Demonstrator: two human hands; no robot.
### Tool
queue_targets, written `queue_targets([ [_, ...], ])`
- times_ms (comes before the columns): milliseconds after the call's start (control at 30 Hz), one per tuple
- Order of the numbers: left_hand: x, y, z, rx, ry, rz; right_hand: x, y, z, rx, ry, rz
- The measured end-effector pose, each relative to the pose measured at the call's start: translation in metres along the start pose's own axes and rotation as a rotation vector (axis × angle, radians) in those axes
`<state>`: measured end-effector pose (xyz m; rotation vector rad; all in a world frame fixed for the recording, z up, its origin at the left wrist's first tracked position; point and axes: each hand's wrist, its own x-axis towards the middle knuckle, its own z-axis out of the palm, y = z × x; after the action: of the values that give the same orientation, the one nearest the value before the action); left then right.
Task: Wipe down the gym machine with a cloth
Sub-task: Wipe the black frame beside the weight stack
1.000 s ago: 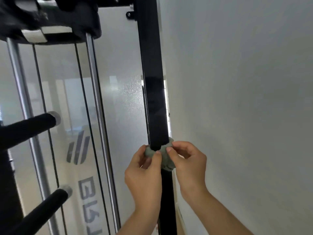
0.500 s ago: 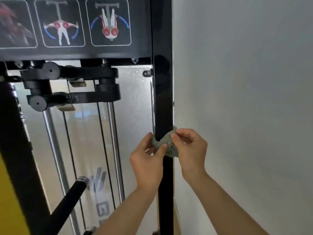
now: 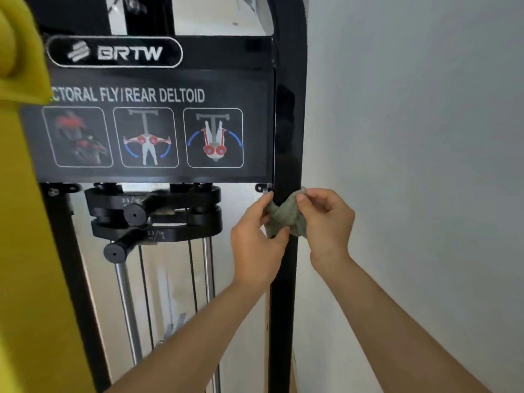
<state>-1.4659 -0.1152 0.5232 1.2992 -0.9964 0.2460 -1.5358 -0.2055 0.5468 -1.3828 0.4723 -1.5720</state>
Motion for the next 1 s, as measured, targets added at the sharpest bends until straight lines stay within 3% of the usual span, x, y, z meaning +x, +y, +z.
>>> queue_targets([
  [333,0.043,0.028,-0.006,0.197,0.120,0.025,0.049,-0.075,0.019,-0.121,-0.071,-0.085],
  [533,0.048,0.046,-0.015,0.103,0.091,-0.061,0.051,-0.097,0.015,-0.254,-0.122,-0.179],
  [767,-0.013,0.046,-0.056,-0.195,0.038,-0.301,-0.030,-0.085,-0.016,-0.130,-0.208,0.003],
  [867,-0.063,0.052,-0.080,-0.211,0.024,-0.328,-0.078,-0.065,-0.032,-0.064,-0.253,0.039],
  [1000,-0.151,0.054,-0.109,-0.118,0.054,-0.491,-0.150,-0.022,-0.052,-0.065,-0.418,0.172],
])
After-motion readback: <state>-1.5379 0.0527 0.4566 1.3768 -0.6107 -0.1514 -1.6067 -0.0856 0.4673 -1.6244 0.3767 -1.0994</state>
